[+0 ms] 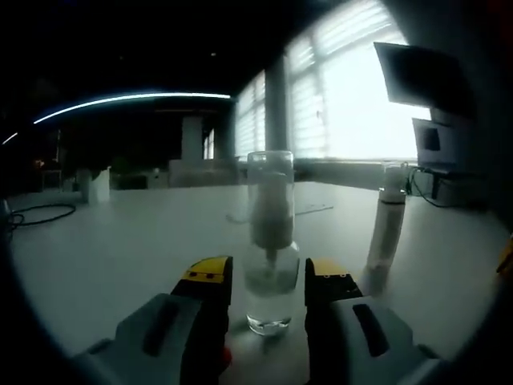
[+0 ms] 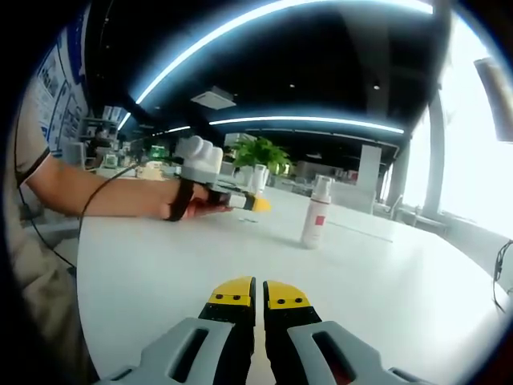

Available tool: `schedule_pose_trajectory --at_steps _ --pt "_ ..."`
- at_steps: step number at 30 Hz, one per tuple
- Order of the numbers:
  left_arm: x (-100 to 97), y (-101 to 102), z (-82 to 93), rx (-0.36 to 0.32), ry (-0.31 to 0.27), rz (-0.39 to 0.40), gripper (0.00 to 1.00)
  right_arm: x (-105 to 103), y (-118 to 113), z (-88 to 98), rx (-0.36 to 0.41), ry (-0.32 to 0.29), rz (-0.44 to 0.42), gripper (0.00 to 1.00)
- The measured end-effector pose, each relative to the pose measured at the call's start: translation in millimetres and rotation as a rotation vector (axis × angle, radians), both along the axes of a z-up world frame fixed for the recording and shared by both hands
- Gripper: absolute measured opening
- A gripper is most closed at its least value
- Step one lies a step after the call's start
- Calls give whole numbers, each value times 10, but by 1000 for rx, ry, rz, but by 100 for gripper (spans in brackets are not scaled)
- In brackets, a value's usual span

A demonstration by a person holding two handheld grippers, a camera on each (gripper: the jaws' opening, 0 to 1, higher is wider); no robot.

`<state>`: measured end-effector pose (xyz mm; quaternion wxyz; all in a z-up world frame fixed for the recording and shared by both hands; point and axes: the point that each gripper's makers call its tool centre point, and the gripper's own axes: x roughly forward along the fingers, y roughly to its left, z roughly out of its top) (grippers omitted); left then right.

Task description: Clamp pump bottle remove cover press pump head put on cover

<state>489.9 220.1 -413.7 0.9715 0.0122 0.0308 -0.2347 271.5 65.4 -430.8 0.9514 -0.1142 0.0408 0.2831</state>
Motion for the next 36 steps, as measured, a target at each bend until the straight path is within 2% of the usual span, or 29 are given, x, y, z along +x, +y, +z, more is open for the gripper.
schedule_pose_trajectory --at_steps 10,12,19,28,36 --pt "30 2 5 14 -23 4 21 10 -6 -10 -3 3 -2 0" --pt "29 11 9 15 -26 4 16 11 -4 -9 -4 3 -2 0" --pt "52 45 13 -15 -15 15 16 10 -4 -12 -5 2 -3 0" --pt "79 57 9 -15 -15 11 16 11 -6 -14 -3 3 -1 0" --pt "12 26 27 -26 -12 2 16 10 -4 -12 1 4 1 0"
